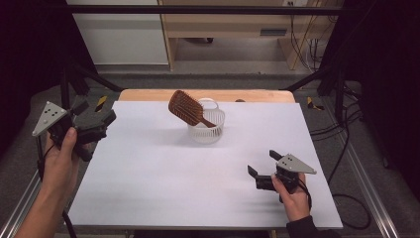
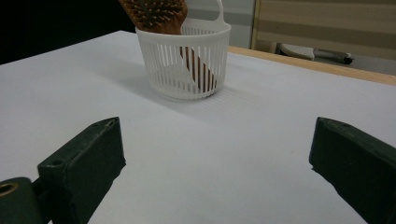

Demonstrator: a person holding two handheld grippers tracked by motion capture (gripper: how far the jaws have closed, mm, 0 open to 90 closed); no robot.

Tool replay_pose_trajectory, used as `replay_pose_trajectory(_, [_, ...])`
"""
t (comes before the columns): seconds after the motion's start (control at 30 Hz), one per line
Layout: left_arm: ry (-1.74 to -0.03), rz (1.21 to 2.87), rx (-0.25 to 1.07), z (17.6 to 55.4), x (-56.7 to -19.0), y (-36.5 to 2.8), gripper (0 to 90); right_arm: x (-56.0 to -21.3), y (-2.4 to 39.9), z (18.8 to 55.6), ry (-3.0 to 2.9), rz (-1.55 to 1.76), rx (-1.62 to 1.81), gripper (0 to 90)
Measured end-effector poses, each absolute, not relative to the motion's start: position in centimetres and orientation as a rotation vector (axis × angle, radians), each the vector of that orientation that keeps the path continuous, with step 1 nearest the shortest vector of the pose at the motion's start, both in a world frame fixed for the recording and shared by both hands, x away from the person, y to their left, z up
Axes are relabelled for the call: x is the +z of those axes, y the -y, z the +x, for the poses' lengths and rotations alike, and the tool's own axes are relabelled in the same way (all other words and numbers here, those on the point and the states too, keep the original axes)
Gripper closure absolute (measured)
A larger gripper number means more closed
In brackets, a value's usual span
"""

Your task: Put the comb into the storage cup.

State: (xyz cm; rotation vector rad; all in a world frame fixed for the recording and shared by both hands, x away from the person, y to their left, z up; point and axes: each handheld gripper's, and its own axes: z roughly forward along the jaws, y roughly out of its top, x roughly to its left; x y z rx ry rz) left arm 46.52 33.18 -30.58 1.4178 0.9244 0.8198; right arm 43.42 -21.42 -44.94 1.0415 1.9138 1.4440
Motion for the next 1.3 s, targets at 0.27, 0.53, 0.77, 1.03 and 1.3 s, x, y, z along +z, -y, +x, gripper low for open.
replay_pose_trajectory(0.27, [-0.936,1.413,0.805,45.6,-31.6,-33.8,1.1,-45.0,21.4,43.4,-1.914,1.042,1.441,3.8])
replay_pose_trajectory(0.53, [-0.938,1.429,0.811,45.0,-32.6,-33.9,1.1,-45.0,21.5,43.5,-1.909,1.045,1.444,3.8])
replay_pose_trajectory(0.77, [-0.948,1.425,0.794,44.1,-34.3,-33.9,1.1,-45.1,21.6,43.5,-1.904,1.052,1.445,3.8])
replay_pose_trajectory(1.03, [-0.973,1.411,0.778,43.8,-35.8,-34.1,1.1,-45.0,21.6,43.4,-1.9,1.045,1.449,3.9])
replay_pose_trajectory(1.3, [-0.992,1.426,0.774,43.6,-37.1,-34.1,1.1,-45.0,21.6,43.4,-1.901,1.044,1.448,3.8])
